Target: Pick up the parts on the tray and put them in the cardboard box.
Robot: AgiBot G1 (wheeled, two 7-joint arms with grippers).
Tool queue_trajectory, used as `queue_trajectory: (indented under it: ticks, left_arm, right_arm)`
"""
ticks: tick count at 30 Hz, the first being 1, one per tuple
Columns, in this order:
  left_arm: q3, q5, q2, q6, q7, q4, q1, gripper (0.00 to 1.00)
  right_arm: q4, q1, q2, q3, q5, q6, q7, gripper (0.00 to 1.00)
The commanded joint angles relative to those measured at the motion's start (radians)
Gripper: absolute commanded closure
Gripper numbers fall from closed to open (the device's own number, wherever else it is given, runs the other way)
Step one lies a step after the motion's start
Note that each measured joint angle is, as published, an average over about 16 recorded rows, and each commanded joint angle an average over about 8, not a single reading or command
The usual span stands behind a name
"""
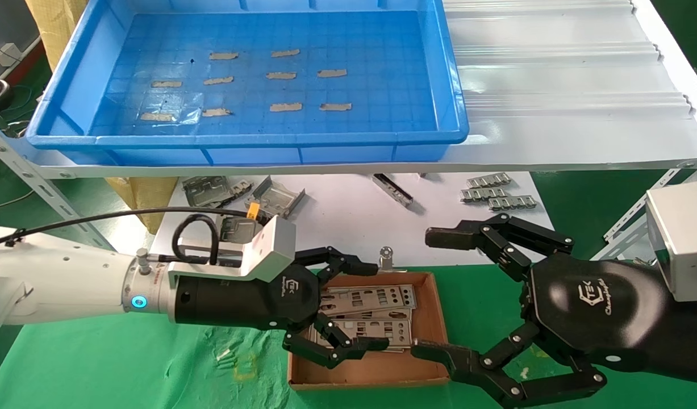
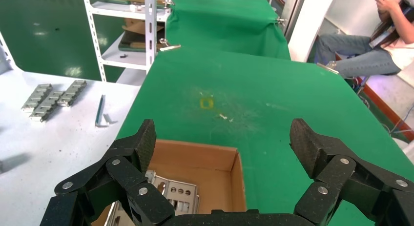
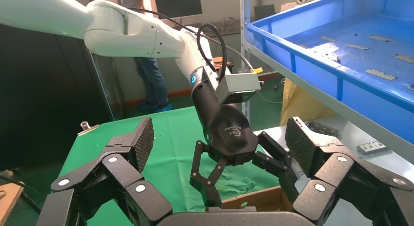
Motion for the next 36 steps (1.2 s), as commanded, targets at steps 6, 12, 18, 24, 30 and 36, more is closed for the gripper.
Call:
queue_trajectory:
  ticks: [6, 12, 18, 24, 30, 36]
  left_arm:
    - [-0.003, -0.001, -0.004, -0.004, -0.002, -0.008, 0.004, 0.00]
    - [-0.034, -0.018, -0.042, -0.011, -0.032, -0.073, 0.033, 0.00]
    - [-0.082, -0.044, -0.101, -0.022, -0.078, -0.174, 0.079, 0.00]
    - [-0.129, -0.071, -0.160, -0.034, -0.124, -0.274, 0.125, 0.00]
    - [-0.177, -0.098, -0.219, -0.045, -0.170, -0.374, 0.170, 0.00]
    - [-0.224, -0.124, -0.277, -0.056, -0.216, -0.474, 0.216, 0.00]
  right_arm:
    - [0.000, 0.000, 0.000, 0.000, 0.000, 0.000, 0.000, 0.00]
    - [0.000, 0.000, 0.000, 0.000, 0.000, 0.000, 0.000, 0.00]
    - [0.000, 0.000, 0.000, 0.000, 0.000, 0.000, 0.000, 0.00]
    - [0.000, 0.000, 0.000, 0.000, 0.000, 0.000, 0.000, 0.00]
    - [0.000, 0.000, 0.000, 0.000, 0.000, 0.000, 0.000, 0.00]
    - [0.000, 0.000, 0.000, 0.000, 0.000, 0.000, 0.000, 0.00]
